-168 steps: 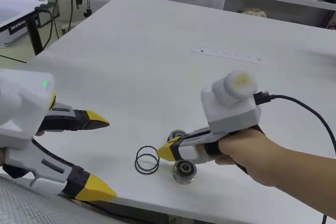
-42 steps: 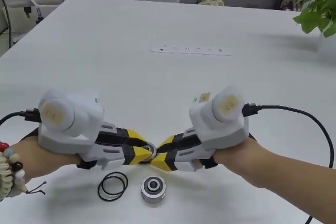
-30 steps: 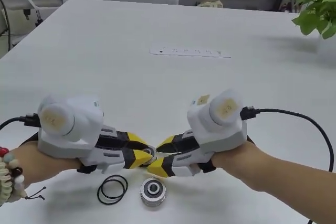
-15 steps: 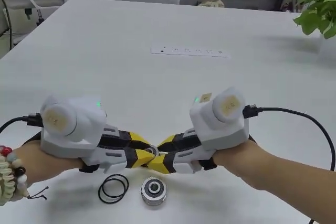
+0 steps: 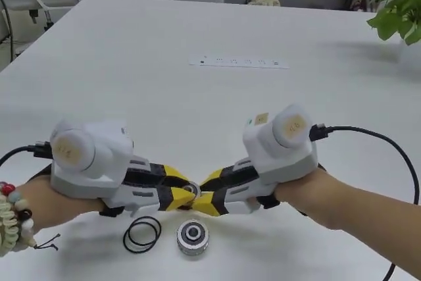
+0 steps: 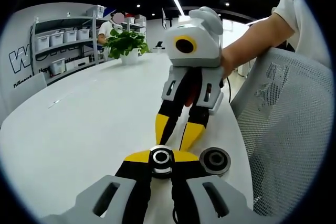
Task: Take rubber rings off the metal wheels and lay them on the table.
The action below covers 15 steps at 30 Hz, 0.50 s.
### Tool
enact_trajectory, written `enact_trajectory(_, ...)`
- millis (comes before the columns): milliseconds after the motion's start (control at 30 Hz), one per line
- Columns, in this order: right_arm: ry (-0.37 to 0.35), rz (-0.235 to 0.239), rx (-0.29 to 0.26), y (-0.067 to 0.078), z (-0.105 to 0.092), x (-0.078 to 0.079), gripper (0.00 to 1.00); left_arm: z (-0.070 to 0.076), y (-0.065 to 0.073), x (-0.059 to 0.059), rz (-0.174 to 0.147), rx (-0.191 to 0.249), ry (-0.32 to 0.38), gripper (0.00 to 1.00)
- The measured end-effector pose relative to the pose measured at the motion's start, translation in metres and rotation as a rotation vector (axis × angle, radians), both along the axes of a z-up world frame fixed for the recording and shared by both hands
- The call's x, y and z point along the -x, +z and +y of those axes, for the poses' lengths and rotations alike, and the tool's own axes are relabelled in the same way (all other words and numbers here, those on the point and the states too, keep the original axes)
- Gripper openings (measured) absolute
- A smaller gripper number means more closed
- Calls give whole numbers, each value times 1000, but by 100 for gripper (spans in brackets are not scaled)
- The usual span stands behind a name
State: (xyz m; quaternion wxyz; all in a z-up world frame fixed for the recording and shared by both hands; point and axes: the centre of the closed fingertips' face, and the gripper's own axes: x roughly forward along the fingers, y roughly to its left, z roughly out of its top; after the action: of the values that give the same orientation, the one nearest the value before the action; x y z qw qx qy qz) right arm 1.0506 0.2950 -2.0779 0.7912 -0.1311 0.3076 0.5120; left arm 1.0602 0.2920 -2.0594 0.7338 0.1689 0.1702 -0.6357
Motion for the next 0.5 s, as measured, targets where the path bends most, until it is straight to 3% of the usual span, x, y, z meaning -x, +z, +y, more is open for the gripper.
enact_trajectory(100,12,-33,28,-2,-6,-1,4,0,0,0,-8,-2,-1,8)
enact_trajectory(300,-1,-33,33,-1,-7,-2,0,0,0,0,-7,-2,1,8)
enact_trajectory(500,-72,33,-2,1,-9,-4,0,0,0,1,-5,-3,2,8)
